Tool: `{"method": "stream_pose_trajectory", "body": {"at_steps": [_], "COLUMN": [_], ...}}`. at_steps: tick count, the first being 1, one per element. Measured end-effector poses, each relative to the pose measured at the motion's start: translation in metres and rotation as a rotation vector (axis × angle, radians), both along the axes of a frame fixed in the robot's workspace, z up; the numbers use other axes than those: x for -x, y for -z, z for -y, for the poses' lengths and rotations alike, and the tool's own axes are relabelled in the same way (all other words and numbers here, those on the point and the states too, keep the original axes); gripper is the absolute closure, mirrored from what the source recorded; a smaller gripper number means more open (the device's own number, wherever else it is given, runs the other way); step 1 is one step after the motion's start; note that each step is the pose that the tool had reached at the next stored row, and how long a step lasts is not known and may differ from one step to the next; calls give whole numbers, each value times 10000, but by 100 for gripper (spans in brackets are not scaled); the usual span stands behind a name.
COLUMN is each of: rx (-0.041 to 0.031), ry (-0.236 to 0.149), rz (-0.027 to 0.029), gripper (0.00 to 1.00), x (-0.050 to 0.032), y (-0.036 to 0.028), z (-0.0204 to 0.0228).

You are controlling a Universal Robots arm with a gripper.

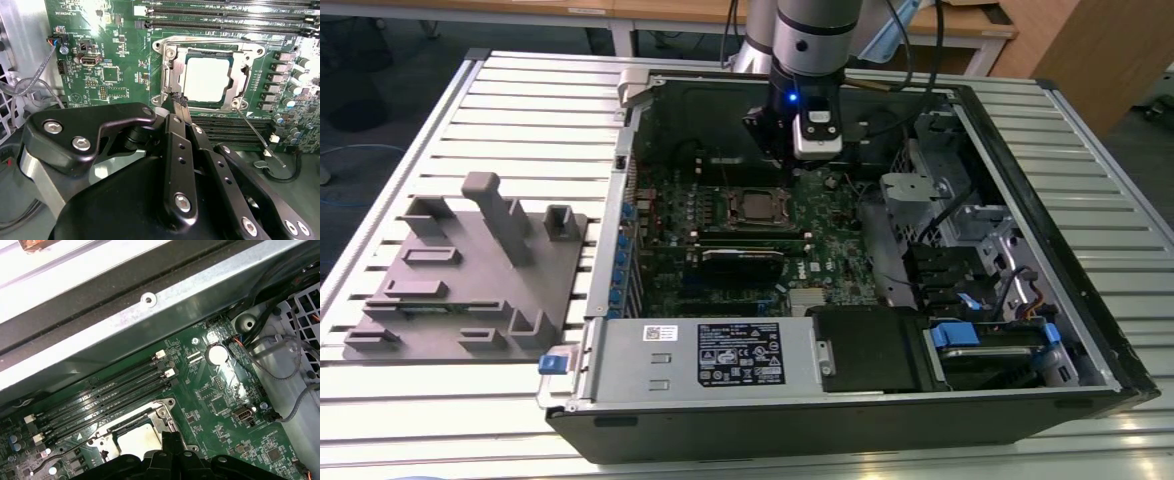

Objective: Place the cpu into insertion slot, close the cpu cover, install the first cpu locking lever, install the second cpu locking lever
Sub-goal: 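Close the cpu cover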

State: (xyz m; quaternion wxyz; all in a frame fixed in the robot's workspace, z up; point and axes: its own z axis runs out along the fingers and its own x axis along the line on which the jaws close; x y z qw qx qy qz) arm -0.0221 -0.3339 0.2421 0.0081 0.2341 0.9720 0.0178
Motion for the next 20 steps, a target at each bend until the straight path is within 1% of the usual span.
{"method": "stream_pose_trajectory", "body": {"at_steps": [20], "rx": [0], "ry": [-638], "rz": [0], "gripper": [90], "x": [1], "y": [2], "z": [0]}}
